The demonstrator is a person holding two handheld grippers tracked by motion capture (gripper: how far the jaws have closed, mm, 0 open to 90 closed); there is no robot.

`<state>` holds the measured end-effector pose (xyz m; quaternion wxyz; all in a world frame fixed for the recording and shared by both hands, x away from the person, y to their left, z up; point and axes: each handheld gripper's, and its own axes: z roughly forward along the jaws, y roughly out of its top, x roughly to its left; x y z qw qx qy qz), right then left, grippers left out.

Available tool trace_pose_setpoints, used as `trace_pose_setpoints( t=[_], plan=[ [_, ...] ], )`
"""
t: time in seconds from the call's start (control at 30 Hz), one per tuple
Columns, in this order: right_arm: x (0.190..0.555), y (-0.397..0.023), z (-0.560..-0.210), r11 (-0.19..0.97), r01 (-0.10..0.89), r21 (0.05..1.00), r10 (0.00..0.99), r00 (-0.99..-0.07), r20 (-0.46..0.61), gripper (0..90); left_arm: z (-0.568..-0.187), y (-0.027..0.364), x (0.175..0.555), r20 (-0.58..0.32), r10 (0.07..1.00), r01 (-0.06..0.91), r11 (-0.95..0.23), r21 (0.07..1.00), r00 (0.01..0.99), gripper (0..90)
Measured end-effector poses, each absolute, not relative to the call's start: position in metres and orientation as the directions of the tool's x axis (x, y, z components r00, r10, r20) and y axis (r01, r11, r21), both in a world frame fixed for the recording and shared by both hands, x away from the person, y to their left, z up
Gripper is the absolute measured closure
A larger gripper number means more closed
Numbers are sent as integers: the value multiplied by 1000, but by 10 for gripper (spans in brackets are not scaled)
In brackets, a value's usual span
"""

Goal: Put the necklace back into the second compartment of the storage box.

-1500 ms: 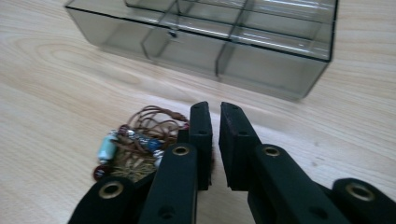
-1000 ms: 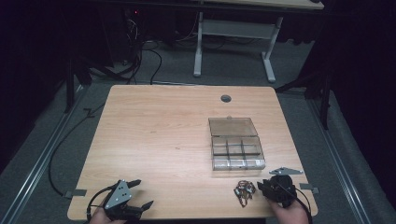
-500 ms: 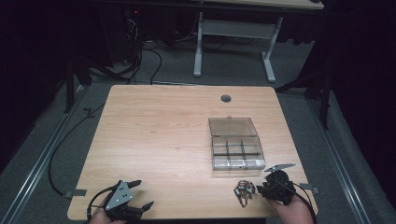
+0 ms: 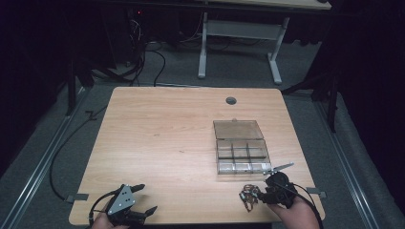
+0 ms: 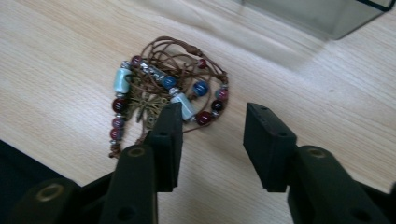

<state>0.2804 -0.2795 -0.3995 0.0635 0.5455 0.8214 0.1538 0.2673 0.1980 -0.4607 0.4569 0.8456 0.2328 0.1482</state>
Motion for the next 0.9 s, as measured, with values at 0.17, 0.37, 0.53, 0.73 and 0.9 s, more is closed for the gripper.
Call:
trace_pose_setpoints(
  t=[0.17,0.37,0.53,0.73,0.9],
  plan=[
    [282,-274,-399,376,874,308,904,-419,85,451,-461,198,267,36,528,258,-473,842,849,152],
    [284,-267,-399,402,863,305,890,-446,90,393,-461,198,267,36,527,258,-473,842,849,152],
    [288,-258,-403,442,856,269,872,-480,95,210,-461,198,268,36,522,258,-480,838,852,151],
    [290,-252,-411,454,858,238,871,-484,83,153,-461,198,268,35,521,258,-479,839,853,151],
    [293,-247,-418,470,859,204,871,-488,51,143,-461,198,267,37,519,257,-482,838,854,151]
  ],
)
